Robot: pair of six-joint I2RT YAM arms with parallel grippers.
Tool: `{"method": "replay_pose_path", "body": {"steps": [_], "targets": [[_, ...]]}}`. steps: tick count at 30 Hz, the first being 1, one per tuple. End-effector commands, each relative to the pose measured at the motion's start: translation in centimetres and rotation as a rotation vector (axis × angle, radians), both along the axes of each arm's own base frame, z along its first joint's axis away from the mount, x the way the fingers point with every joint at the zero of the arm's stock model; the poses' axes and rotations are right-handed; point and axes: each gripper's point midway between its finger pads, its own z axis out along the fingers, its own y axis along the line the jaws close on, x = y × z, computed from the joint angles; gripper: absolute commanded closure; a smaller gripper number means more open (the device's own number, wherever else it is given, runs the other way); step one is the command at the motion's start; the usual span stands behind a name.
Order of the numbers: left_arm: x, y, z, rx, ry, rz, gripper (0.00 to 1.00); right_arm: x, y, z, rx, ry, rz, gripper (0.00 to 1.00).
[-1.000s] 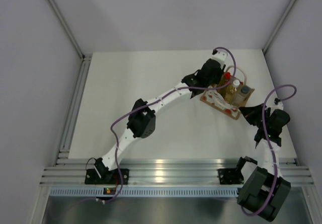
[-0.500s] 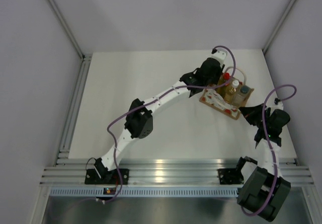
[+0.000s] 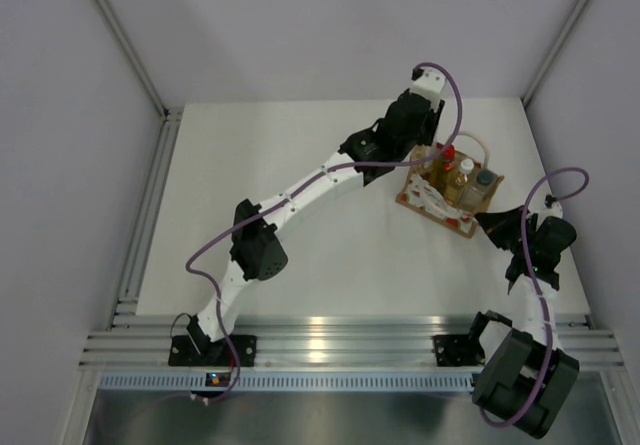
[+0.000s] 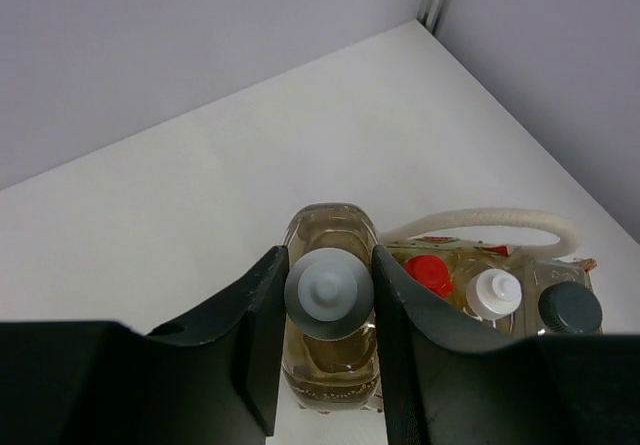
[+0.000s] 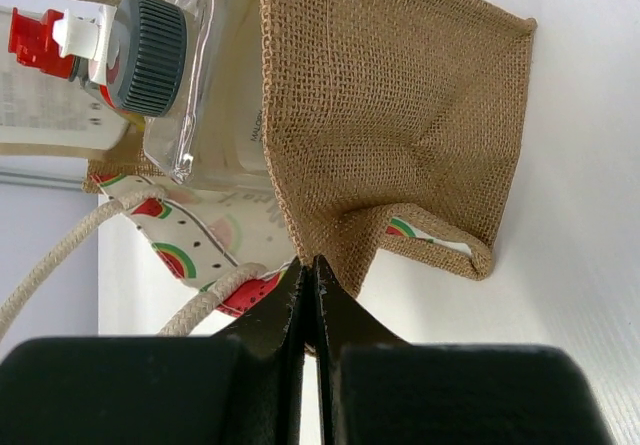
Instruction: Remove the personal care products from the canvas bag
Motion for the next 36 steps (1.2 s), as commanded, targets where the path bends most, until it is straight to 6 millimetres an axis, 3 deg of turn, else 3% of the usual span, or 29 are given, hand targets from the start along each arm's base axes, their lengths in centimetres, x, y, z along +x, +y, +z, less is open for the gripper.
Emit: {"method": "replay_pose_path", "body": {"steps": [1, 3, 5, 6, 8, 9, 10, 11, 12, 13, 14, 15, 16, 17, 19, 20, 21, 23, 31, 36], "targets": [[-0.8, 7.9, 17.9, -0.247, -0.291, 0.200, 1.00, -1.3, 0.4, -2.8, 0.024, 0.124, -0.002, 1.00], [-0.9, 10.7, 19.8, -0.258, -0.314, 0.273, 1.00, -1.2, 0.4, -2.6, 0.025, 0.120, -0.003, 1.00], [-0.6, 12.9, 20.2, -0.239, -0.320, 0.332, 1.00, -1.1, 0.4, -2.5, 0.025, 0.117, -0.004, 1.00], [-1.2, 14.5, 21.6, -0.255, -0.334, 0.355, 1.00, -1.1, 0.3, -2.4, 0.023, 0.115, -0.004, 1.00], [-0.9, 16.3, 21.0, -0.221, -0.322, 0.388, 1.00, -1.1, 0.3, -2.3, 0.025, 0.114, -0.005, 1.00], [-1.4, 17.9, 22.0, -0.230, -0.326, 0.413, 1.00, -1.1, 0.4, -2.3, 0.026, 0.113, -0.004, 1.00], [-1.4, 18.7, 21.8, -0.224, -0.319, 0.423, 1.00, -1.0, 0.3, -2.2, 0.026, 0.111, -0.004, 1.00], [-0.7, 19.6, 20.0, -0.191, -0.288, 0.440, 1.00, -1.0, 0.3, -2.2, 0.025, 0.110, -0.004, 1.00], [-1.2, 21.0, 20.7, -0.209, -0.289, 0.442, 1.00, -1.0, 0.3, -2.1, 0.024, 0.110, -0.004, 1.00], [-1.0, 21.4, 19.9, -0.216, -0.269, 0.437, 1.00, -1.0, 0.3, -2.0, 0.022, 0.107, -0.004, 1.00], [-0.1, 22.6, 17.5, -0.177, -0.232, 0.460, 1.00, -1.0, 0.3, -1.9, 0.022, 0.105, -0.004, 1.00], [-0.5, 24.0, 17.7, -0.195, -0.228, 0.467, 1.00, -1.0, 0.3, -1.9, 0.022, 0.105, -0.002, 1.00], [-0.2, 24.4, 16.8, -0.196, -0.207, 0.459, 1.00, -1.0, 0.3, -1.9, 0.020, 0.104, -0.002, 1.00], [1.0, 26.1, 13.9, -0.188, -0.155, 0.499, 1.00, -1.0, 0.4, -1.8, 0.020, 0.102, 0.000, 1.00], [1.3, 28.1, 12.4, -0.222, -0.112, 0.525, 1.00, -1.0, 0.4, -1.7, 0.019, 0.102, 0.000, 1.00], [2.0, 30.1, 11.3, -0.225, -0.094, 0.568, 1.00, -1.1, 0.4, -1.6, 0.016, 0.097, 0.002, 1.00], [2.3, 31.0, 9.2, -0.211, -0.063, 0.585, 1.00, -1.0, 0.4, -1.5, 0.014, 0.095, 0.002, 1.00], [2.8, 32.6, 7.3, -0.204, -0.050, 0.608, 1.00, -1.0, 0.4, -1.3, 0.010, 0.089, 0.004, 1.00], [3.5, 33.7, -0.7, -0.178, -0.054, 0.649, 1.00, -1.1, 0.8, -0.8, 0.016, 0.070, 0.027, 1.00], [3.1, 33.8, -3.2, -0.203, -0.067, 0.635, 1.00, -1.1, 1.2, -0.4, 0.018, 0.054, 0.046, 1.00]]}}
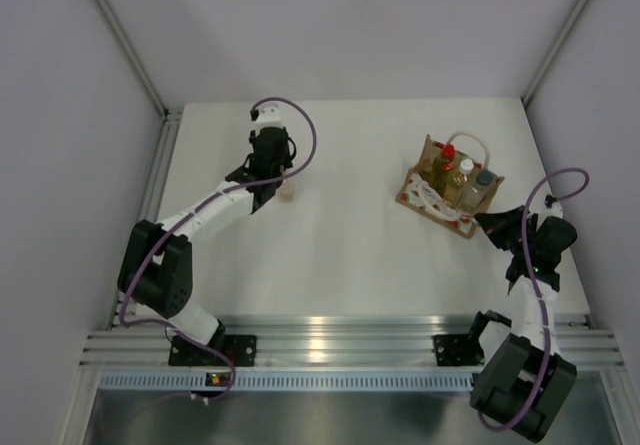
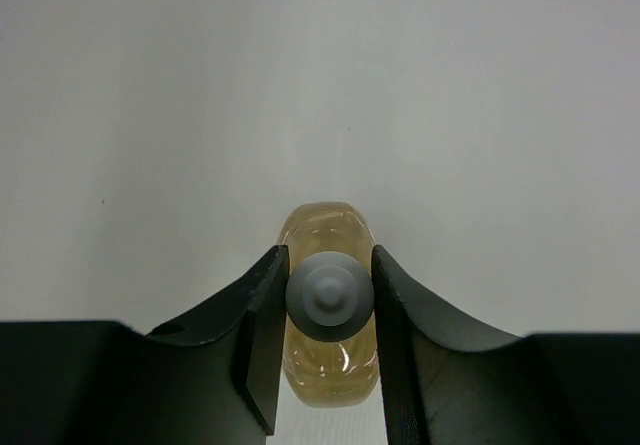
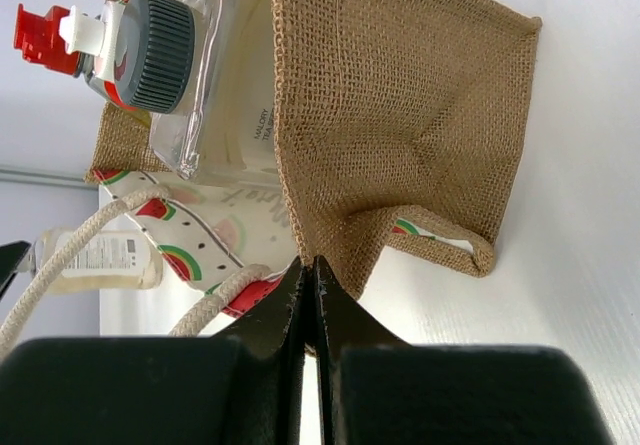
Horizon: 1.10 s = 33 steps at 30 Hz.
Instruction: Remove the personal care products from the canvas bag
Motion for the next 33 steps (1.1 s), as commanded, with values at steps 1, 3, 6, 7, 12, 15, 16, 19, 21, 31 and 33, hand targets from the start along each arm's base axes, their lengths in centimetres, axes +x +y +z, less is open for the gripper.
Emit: {"method": "replay_pose_path", "body": {"steps": [1, 3, 6, 7, 12, 15, 16, 19, 21, 31, 33], "targets": [[1.5, -1.0, 8.6, -0.195, -0.324, 0.000, 1.00, -0.9, 1.1, -0.6, 0.018, 0.050, 0.047, 1.00], [1.5, -1.1, 7.8, -0.191, -0.313, 0.000, 1.00, -0.9, 1.1, -0.4, 0.012, 0.042, 0.049, 1.00], [2.0, -1.7, 6.9, -0.167, -0.266, -0.016, 1.00, -1.0, 1.2, -0.4, 0.018, 0.048, 0.050, 1.00], [2.2, -1.7, 6.7, -0.156, -0.251, -0.017, 1.00, -1.2, 1.3, -0.6, 0.024, 0.057, 0.050, 1.00], [2.6, -2.1, 5.6, -0.136, -0.196, -0.023, 0.93, -1.3, 1.3, -0.2, 0.018, 0.046, 0.044, 1.00], [2.3, -2.1, 5.8, -0.146, -0.195, -0.025, 0.51, -1.2, 1.2, 0.0, 0.013, 0.044, 0.042, 1.00], [2.3, -2.1, 5.9, -0.149, -0.196, -0.027, 0.42, -1.2, 1.2, 0.1, 0.012, 0.043, 0.042, 1.00], [2.1, -2.6, 6.7, -0.163, -0.201, -0.057, 0.30, -1.2, 1.1, 0.1, 0.011, 0.044, 0.041, 1.00], [2.0, -3.0, 7.3, -0.167, -0.206, -0.077, 0.26, -1.2, 1.2, -0.1, 0.014, 0.049, 0.043, 1.00], [-1.5, -13.4, 13.5, -0.204, -0.271, -0.423, 0.08, -1.1, 1.0, 0.3, 0.007, 0.041, 0.039, 1.00], [-2.5, -16.9, 14.8, -0.225, -0.282, -0.507, 0.08, -1.1, 1.1, 0.2, 0.010, 0.044, 0.038, 1.00]]}}
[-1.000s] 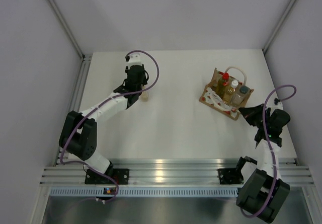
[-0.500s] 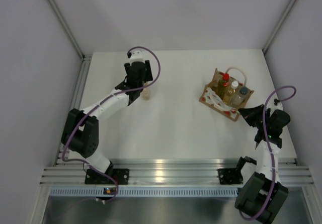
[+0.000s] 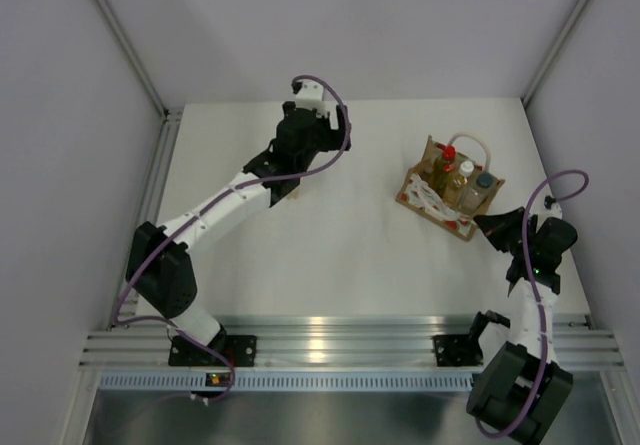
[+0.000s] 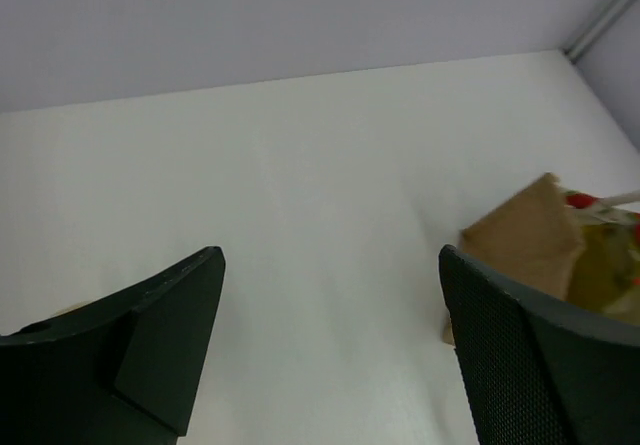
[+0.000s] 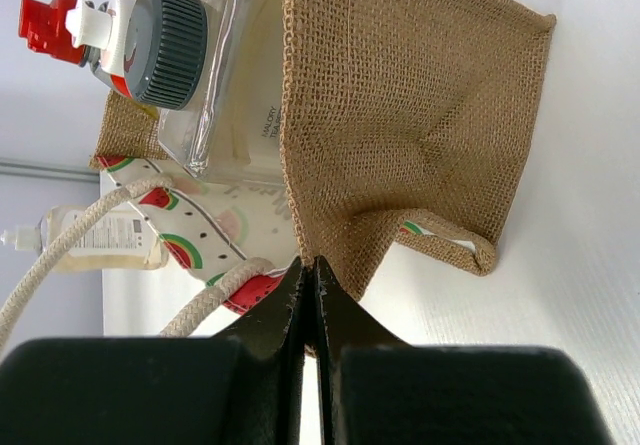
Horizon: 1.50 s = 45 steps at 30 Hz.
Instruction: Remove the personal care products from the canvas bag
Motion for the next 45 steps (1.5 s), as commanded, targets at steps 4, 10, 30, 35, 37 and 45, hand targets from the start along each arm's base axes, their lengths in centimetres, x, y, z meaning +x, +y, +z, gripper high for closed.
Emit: {"method": "replay_pose_path", "body": {"steps": [4, 10, 30, 35, 37, 45], "targets": [[-3.7, -11.6, 7.1, -0.097, -0.118, -0.330, 0.07, -0.4, 0.6, 0.0, 0.005, 0.027, 0.030, 1.00], [-4.2, -20.0, 5.7, -0.125, -0.098, -0.519, 0.08, -0.6, 0.7, -0.1, 0.002, 0.023, 0.028, 1.00], [-4.7, -29.7, -0.2, -0.003, -0.143, -0.645, 0.14, -0.8, 1.0, -0.3, 0.001, 0.024, 0.045, 1.00], [-2.9, -29.8, -1.4, 0.026, -0.154, -0.568, 0.17, -0.9, 1.0, -0.5, -0.008, 0.027, 0.053, 1.00], [-2.4, -29.8, -2.2, 0.036, -0.148, -0.550, 0.18, -1.0, 1.1, -0.4, -0.008, 0.029, 0.059, 1.00], [-2.0, -31.1, -4.5, 0.038, -0.131, -0.569, 0.25, -1.0, 1.2, -0.3, -0.007, 0.023, 0.062, 1.00]]}}
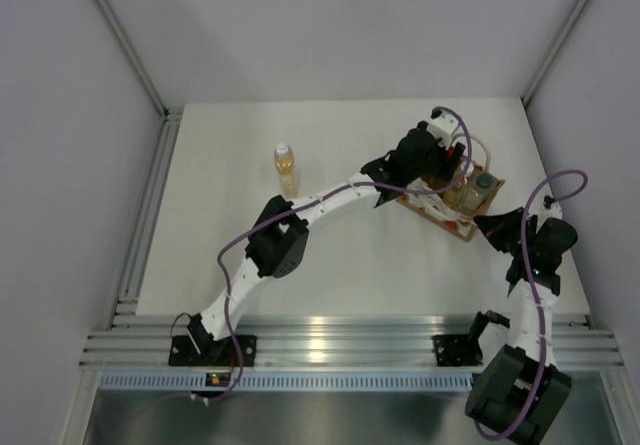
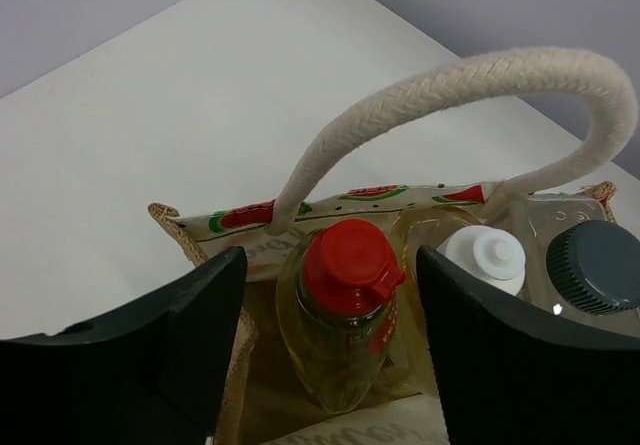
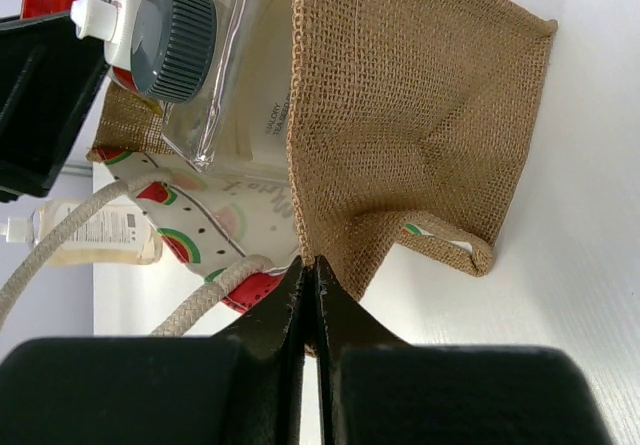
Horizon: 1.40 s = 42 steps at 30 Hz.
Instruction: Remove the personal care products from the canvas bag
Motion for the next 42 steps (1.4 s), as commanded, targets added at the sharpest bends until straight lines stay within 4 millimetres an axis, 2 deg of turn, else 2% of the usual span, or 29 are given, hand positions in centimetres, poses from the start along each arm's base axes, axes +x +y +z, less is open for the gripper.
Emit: {"method": "replay_pose_path", "body": {"steps": [1, 2, 6, 7, 11, 17, 21, 27, 42], "targets": [[0.4, -0.9, 2.6, -0.061, -0.053, -0.002, 0.29, -0.8, 1.1, -0.4, 0.016, 0.032, 0.050, 1.00], [0.4, -0.9, 2.7, -0.063, -0.052, -0.001, 0.32, -0.8, 1.1, -0.4, 0.018, 0.035, 0.050, 1.00], [0.6, -0.9, 2.7, -0.074, -0.054, 0.004, 0.62, -0.8, 1.1, -0.4, 0.015, 0.031, 0.052, 1.00], [0.5, -1.0, 2.9, -0.075, -0.055, 0.004, 0.73, -0.8, 1.1, -0.4, 0.016, 0.033, 0.052, 1.00], [0.5, -0.9, 3.7, -0.090, -0.060, 0.015, 1.00, -0.8, 1.1, -0.4, 0.015, 0.031, 0.052, 1.00], [-0.5, -0.8, 6.5, -0.121, -0.087, 0.040, 1.00, -0.8, 1.0, -0.4, 0.012, 0.033, 0.050, 1.00], [-1.1, -0.4, 9.8, -0.168, -0.112, 0.060, 1.00, -0.7, 1.0, -0.4, 0.012, 0.033, 0.050, 1.00], [-1.6, 0.3, 13.6, -0.226, -0.141, 0.087, 1.00, -0.7, 1.0, -0.3, 0.009, 0.032, 0.049, 1.00], [-3.0, 1.9, 19.5, -0.314, -0.176, 0.076, 1.00, -0.6, 0.7, -0.6, 0.003, 0.040, 0.041, 1.00]]}}
